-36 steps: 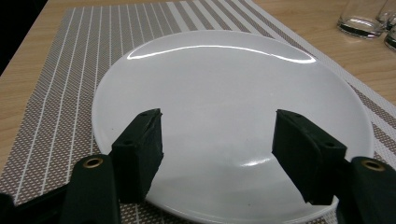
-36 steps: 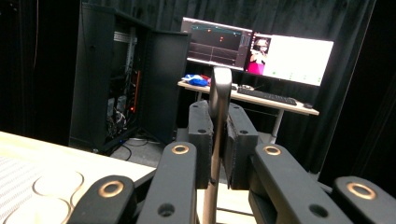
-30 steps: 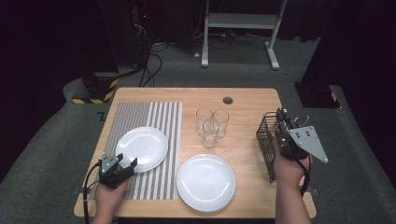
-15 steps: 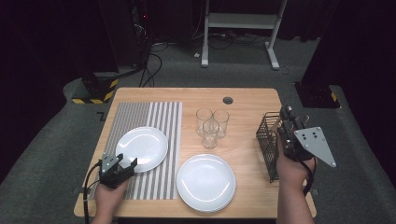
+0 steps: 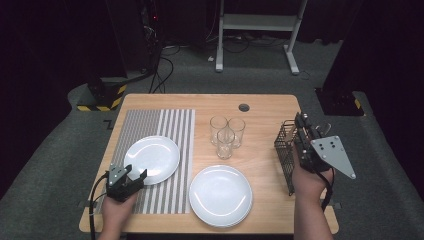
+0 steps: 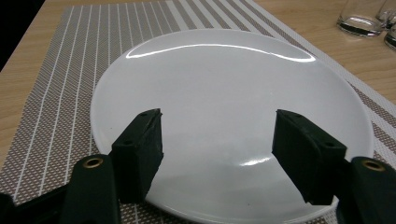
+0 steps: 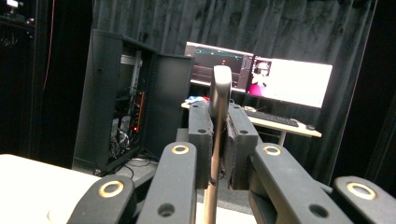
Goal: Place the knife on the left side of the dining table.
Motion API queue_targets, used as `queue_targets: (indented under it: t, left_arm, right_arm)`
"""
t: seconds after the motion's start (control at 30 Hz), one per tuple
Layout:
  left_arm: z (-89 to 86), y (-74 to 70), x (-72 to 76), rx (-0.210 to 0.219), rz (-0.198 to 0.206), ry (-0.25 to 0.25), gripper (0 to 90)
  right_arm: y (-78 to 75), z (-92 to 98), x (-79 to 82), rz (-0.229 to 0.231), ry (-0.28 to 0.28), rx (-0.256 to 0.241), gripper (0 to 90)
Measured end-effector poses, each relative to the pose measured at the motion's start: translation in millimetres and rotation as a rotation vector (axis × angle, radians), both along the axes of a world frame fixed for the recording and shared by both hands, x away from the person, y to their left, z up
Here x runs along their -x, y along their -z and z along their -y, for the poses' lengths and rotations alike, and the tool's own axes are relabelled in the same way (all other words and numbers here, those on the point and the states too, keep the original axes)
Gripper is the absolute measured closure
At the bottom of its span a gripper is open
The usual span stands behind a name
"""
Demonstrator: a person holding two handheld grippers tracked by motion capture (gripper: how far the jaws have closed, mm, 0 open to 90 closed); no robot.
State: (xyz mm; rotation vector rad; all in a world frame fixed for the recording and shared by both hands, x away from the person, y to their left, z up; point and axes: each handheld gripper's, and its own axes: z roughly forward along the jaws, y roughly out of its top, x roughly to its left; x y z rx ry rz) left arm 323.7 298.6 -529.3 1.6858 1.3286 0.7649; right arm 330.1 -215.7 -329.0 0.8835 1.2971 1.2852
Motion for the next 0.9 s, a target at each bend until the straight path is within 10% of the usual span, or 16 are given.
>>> queue_targets:
  t: [0.9]
  left_arm:
    - [-0.3, -0.1, 0.5, 0.009, 0.006, 0.007, 33.6]
  right_arm:
    - [21.9, -23.6, -2.2, -0.047, -0.084, -0.022, 83.3]
